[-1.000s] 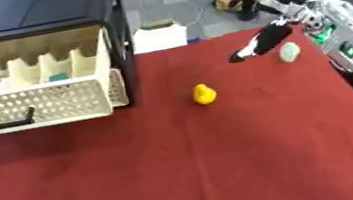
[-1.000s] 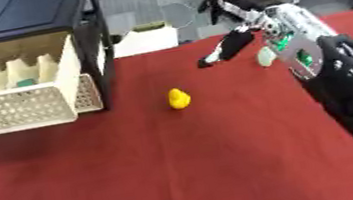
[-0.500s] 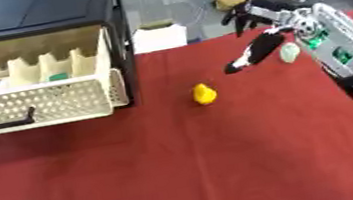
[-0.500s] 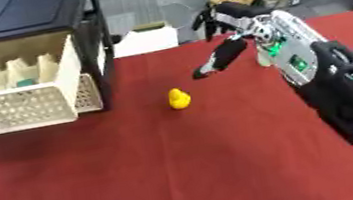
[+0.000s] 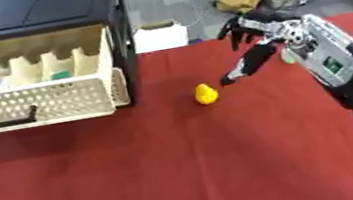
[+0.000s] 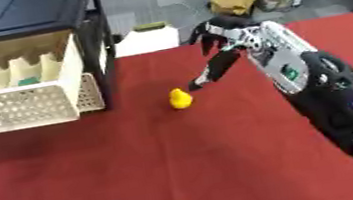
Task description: Pick up objects from table and place into drawer.
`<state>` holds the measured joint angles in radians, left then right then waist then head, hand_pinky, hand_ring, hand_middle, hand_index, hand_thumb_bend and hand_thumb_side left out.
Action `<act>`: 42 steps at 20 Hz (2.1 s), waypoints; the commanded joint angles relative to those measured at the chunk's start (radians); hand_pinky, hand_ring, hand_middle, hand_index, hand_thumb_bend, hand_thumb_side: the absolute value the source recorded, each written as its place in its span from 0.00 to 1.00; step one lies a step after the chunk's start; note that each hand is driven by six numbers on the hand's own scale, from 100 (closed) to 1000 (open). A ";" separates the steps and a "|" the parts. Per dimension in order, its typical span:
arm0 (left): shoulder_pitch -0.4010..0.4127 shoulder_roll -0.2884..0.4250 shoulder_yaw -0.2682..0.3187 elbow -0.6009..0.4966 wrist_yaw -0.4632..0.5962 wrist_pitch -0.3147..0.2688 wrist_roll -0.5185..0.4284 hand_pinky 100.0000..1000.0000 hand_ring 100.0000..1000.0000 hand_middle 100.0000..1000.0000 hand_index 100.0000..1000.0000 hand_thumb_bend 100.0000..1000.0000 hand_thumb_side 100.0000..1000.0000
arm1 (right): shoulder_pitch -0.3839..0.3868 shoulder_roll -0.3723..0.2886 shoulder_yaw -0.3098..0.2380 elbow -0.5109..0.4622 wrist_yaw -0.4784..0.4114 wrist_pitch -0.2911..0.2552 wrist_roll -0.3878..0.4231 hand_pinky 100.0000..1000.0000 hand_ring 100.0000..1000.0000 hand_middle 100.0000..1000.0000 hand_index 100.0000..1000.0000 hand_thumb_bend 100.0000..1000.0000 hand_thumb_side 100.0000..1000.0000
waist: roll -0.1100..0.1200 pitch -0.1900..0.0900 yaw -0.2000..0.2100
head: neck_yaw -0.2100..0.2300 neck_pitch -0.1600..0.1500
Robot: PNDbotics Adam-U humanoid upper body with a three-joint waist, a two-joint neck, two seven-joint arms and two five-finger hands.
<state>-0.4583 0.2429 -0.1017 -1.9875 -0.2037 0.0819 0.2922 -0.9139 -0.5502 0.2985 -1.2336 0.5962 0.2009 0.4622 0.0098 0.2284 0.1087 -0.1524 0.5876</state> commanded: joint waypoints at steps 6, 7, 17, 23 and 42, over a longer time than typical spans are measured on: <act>-0.012 -0.003 0.000 -0.013 0.003 0.008 -0.002 0.35 0.46 0.52 0.82 0.00 1.00 | 0.003 0.007 0.005 -0.037 0.006 0.036 -0.004 0.69 0.73 0.45 0.78 0.64 0.20 | 0.000 -0.020 -0.001 | -0.004 -0.003; -0.013 -0.003 0.000 -0.013 0.004 0.008 -0.003 0.35 0.46 0.52 0.82 0.00 1.00 | 0.006 0.010 0.006 -0.041 0.007 0.042 -0.009 0.69 0.73 0.44 0.78 0.64 0.20 | 0.000 -0.020 -0.002 | -0.003 -0.004; -0.013 -0.008 -0.002 -0.013 0.006 0.008 -0.010 0.36 0.46 0.53 0.82 0.00 1.00 | 0.046 0.003 0.030 -0.094 0.024 0.097 -0.055 0.68 0.72 0.43 0.76 0.64 0.20 | -0.002 -0.009 0.001 | 0.004 -0.010; -0.012 -0.011 -0.003 -0.013 0.006 0.009 -0.013 0.36 0.46 0.53 0.82 0.00 1.00 | 0.062 0.001 0.040 -0.120 0.021 0.117 -0.065 0.68 0.72 0.43 0.76 0.64 0.21 | -0.004 -0.004 0.001 | 0.013 -0.010; -0.007 -0.022 -0.006 -0.013 0.007 0.014 -0.022 0.36 0.46 0.53 0.82 0.00 1.00 | 0.085 0.021 0.054 -0.100 0.078 0.135 -0.126 0.69 0.74 0.47 0.75 0.66 0.20 | -0.011 0.005 0.004 | 0.022 -0.021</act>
<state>-0.4572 0.2172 -0.1078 -1.9874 -0.2001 0.0965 0.2736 -0.8160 -0.5198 0.3567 -1.3283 0.6663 0.3351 0.3393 -0.0022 0.2490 0.1112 -0.1302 0.5783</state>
